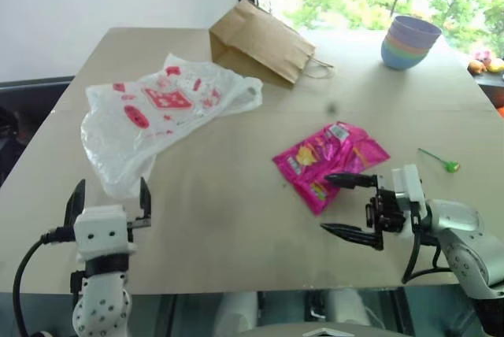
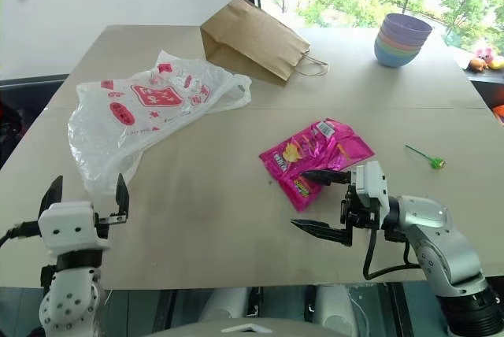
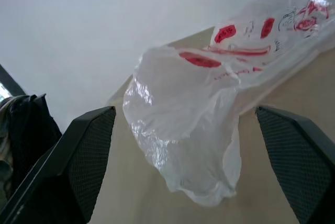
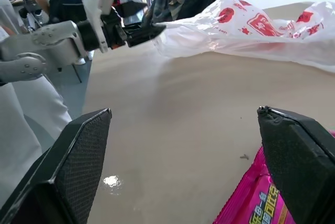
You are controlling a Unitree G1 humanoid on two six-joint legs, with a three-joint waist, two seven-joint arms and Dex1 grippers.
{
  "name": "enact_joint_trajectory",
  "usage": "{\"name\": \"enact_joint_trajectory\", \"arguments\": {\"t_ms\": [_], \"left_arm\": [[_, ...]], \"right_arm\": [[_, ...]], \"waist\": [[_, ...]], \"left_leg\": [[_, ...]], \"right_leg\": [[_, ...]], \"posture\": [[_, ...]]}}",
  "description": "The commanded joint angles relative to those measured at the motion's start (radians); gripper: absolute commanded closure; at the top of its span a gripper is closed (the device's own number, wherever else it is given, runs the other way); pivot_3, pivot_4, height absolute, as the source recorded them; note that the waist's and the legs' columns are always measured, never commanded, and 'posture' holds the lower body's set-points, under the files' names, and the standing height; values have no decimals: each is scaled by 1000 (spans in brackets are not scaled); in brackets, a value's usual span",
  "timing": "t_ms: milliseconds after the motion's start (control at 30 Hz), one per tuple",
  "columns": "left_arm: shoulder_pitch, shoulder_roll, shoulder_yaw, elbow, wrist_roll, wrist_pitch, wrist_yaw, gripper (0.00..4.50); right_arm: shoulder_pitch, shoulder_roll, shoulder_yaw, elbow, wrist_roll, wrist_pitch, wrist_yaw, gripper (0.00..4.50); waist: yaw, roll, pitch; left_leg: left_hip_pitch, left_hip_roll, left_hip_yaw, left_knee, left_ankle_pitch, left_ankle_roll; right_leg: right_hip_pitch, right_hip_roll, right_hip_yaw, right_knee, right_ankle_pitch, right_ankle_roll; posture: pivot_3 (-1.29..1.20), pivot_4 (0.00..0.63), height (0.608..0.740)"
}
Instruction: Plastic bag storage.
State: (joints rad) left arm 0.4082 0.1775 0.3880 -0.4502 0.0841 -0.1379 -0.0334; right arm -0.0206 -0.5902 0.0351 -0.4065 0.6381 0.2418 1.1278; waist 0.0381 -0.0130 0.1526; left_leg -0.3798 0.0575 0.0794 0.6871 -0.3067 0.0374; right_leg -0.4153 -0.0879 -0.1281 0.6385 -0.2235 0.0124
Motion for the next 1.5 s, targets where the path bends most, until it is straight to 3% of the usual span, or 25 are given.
{"name": "enact_joint_trajectory", "arguments": {"t_ms": [33, 200, 233, 300, 500, 567, 800, 900, 1100, 1300, 1500], "left_arm": [[-57, 50, 32, 72, -40, 62, -24, 70], [-110, 96, 49, 131, -93, 82, -57, 70], [-117, 104, 53, 137, -96, 77, -59, 303], [-135, 117, 77, 148, -112, 72, -57, 873], [-146, 133, 94, 158, -132, 65, -69, 3868], [-146, 138, 93, 159, -136, 61, -77, 4409], [-165, 124, 104, 136, -234, 23, -116, 4409], [-163, 126, 100, 138, -239, 24, -118, 4409], [-164, 116, 92, 141, -233, 20, -105, 4409], [-156, 102, 75, 137, -225, 15, -108, 4409], [-161, 105, 73, 149, -226, 13, -118, 4409]], "right_arm": [[-23, 14, 19, 1, 9, 10, 4, 7], [-41, 22, 18, 20, -2, 2, -1, 7], [-42, 24, 18, 23, -5, -1, -2, 0], [-42, 30, 15, 30, -12, -9, -7, 0], [-36, 44, -1, 41, -27, -30, -30, 0], [-47, 64, -20, 51, -20, -32, -63, 0], [-232, 126, -161, 196, -16, 82, -346, 0], [-296, 106, -197, 256, 11, 241, -448, 0], [-328, 95, -269, 323, 71, 486, -598, 0], [-321, 109, -388, 352, 270, 793, -696, 0], [-313, 158, -419, 313, 369, 909, -765, 0]], "waist": [[-1, 0, 0], [-5, 0, 0], [-5, -1, 0], [-7, -1, 0], [-13, -1, 0], [-15, -1, 0], [-24, -1, 0], [-24, -1, 0], [-24, -1, 0], [-24, 0, 0], [-26, 0, 0]], "left_leg": [[0, 0, 0, 0, 0, 0], [0, 0, 1, 1, 0, 0], [0, 0, 1, 1, 0, 0], [0, 0, 1, 1, 0, 0], [1, 0, 1, 1, 0, 0], [1, 0, 1, 1, 0, 0], [2, 0, 3, 2, 0, -1], [2, 0, 3, 2, 1, -1], [0, 0, 3, 2, 3, -4], [0, 0, 3, 1, 0, -1], [0, 0, 3, 1, 0, 0]], "right_leg": [[0, 0, 0, 1, 0, 0], [0, 0, 1, 1, 0, 0], [0, 0, 1, 1, 0, 0], [0, 0, 1, 2, 0, 0], [0, -1, 1, 2, 0, 0], [0, -1, 1, 2, 0, 0], [0, -1, 3, 4, 0, 0], [0, -1, 3, 5, 0, -1], [-1, -1, 3, 4, 1, -1], [-1, -1, 3, 4, 1, -1], [-1, -1, 3, 4, 1, -1]], "posture": [[0, 150, 740], [0, 150, 740], [0, 150, 740], [0, 150, 740], [0, 150, 740], [0, 150, 740], [0, 150, 740], [0, 150, 740], [0, 150, 740], [0, 150, 740], [0, 150, 740]]}}
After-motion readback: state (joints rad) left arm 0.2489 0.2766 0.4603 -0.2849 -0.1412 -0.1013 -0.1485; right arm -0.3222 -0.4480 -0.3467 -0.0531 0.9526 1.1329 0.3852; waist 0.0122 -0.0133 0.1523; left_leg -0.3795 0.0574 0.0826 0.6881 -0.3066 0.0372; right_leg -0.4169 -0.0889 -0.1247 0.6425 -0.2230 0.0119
